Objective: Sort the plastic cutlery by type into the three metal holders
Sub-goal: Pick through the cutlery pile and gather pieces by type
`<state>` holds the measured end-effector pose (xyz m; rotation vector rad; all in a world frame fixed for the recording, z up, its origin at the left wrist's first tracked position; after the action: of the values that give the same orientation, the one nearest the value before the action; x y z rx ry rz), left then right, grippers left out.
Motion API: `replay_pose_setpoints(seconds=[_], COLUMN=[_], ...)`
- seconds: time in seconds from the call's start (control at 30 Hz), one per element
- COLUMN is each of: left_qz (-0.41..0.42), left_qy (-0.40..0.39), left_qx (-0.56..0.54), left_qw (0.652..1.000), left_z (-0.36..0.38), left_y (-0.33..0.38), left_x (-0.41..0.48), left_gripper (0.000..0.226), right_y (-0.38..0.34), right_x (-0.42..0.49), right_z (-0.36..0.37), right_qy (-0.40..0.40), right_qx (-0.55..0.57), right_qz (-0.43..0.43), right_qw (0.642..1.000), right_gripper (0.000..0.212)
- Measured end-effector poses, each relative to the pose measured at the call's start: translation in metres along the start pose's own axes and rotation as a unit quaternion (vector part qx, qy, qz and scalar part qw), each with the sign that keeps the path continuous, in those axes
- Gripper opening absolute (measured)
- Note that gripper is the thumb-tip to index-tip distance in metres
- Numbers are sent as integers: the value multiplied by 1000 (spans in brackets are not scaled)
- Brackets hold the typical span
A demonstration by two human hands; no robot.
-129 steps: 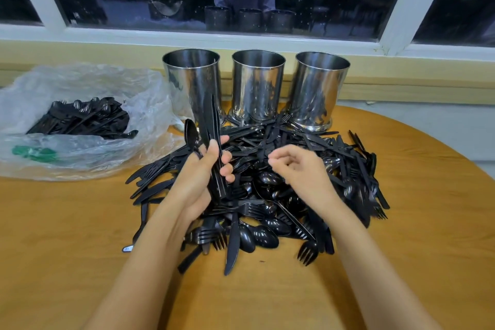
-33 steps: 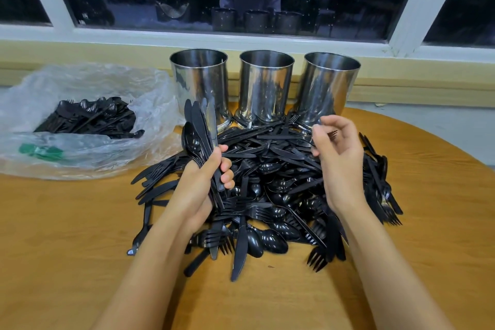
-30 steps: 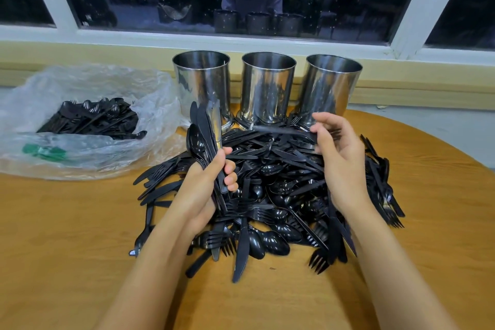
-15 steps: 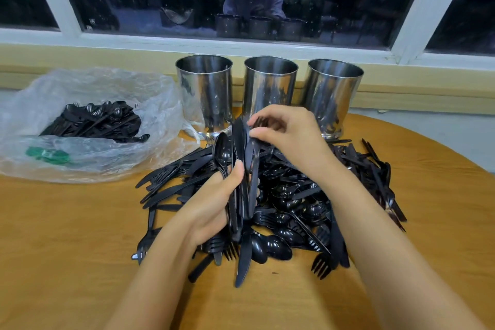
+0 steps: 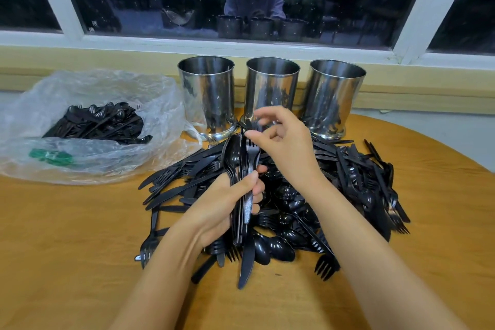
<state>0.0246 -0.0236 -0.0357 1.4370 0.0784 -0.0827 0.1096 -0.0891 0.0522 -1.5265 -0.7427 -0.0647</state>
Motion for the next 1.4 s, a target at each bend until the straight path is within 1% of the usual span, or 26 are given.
replay_pose_setpoints(seconds=[0.03, 0.07, 0.1, 0.13, 0.17, 0.2, 0.27, 0.33, 0.4, 0.57, 0.67, 0.7, 0.73, 0.8, 0.83, 0.87, 0.9, 0.93, 0.97, 1.0, 1.07, 1.17, 1.23, 1.33, 1.37, 1.4], left_qz=[6, 12, 17, 18, 17, 15, 15, 11, 10, 26, 38, 41, 46, 52, 52, 52, 51, 50, 50, 50, 43, 19, 14, 13, 13, 12], left_qy=[-5, -11, -17, -24, -34, -48, -89, -117, -121, -75, -28, -21, -20, -20, -20, -19, -20, -21, -25, -31, -40, -42, -44, -39, -35, -33], left_qx=[-12, -21, -29, -35, -39, -44, -53, -62, -63, -1, 25, 29, 36, 51, 56, 61, 62, 62, 61, 60, 54, 41, 39, 28, 19, 7], left_qw=[1000, 1000, 999, 999, 999, 998, 994, 991, 991, 997, 999, 998, 998, 997, 997, 997, 997, 997, 997, 996, 997, 998, 998, 999, 999, 999], left_z=[1, 1, 2, 2, 4, 6, 12, 16, 16, 7, 0, 0, 0, 2, 3, 3, 3, 3, 4, 5, 7, 8, 9, 10, 9, 9], left_y=[1, 3, 4, 4, 4, 4, 4, 2, 1, -1, 3, 4, 5, 6, 6, 6, 5, 5, 5, 5, 3, -1, -1, -2, -2, -2], left_x=[0, 0, -1, -1, -2, -2, -4, -6, -7, -3, -2, -2, -2, -2, -3, -3, -3, -3, -3, -3, -3, -2, -3, -2, -2, -1], left_gripper=[29, 28, 28, 28, 29, 30, 29, 26, 25, 21, 14, 12, 11, 10, 9, 9, 10, 10, 9, 7, 15, 40, 40, 36, 38, 39], right_y=[2, 9, 18, 29, 38, 41, 37, 31, 29, 32, 31, 31, 30, 24, 19, 13, 8, 4, 1, 0, 1, -6, -10, -12, -10, -6], right_x=[-1, -3, -6, -10, -15, -21, -31, -32, -30, -26, -23, -23, -21, -17, -14, -12, -11, -9, -8, -7, -5, -3, -1, -4, -6, -8], right_z=[-6, -12, -15, -14, -7, 1, 16, 21, 20, 14, 5, 2, -2, -11, -13, -15, -16, -17, -17, -19, -22, -26, -25, -14, -13, -15], right_qy=[20, 39, 41, 22, -20, -72, -155, -176, -161, -97, -49, -33, -16, 4, 6, 6, 4, 3, 3, 4, 10, 35, 48, 34, 35, 45], right_qx=[20, 40, 67, 98, 134, 166, 202, 204, 188, 128, 143, 136, 118, 64, 35, 6, -18, -38, -49, -53, -51, -41, -48, -63, -62, -44], right_qz=[15, 50, 103, 166, 224, 261, 277, 269, 260, 249, 231, 226, 215, 162, 128, 96, 69, 50, 38, 34, 29, 3, -10, -4, 2, 22], right_qw=[999, 997, 992, 981, 965, 948, 927, 925, 933, 955, 961, 964, 969, 985, 991, 995, 997, 998, 998, 998, 998, 999, 998, 997, 997, 998], right_gripper=[33, 37, 40, 43, 44, 41, 27, 14, 11, 19, 18, 24, 34, 61, 71, 71, 62, 47, 32, 23, 22, 23, 21, 16, 22, 33])
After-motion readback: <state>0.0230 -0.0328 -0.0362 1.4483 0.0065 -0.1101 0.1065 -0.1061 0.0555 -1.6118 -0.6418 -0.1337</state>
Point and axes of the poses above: each hand's wrist, its own x-axis towards the middle knuckle, its own z-axis out of the palm, y = z × x, the point moved 9 cm from there along x, towards the middle knuckle, and after that the axes turned 15 degrees about x, right-handed, at the moved point
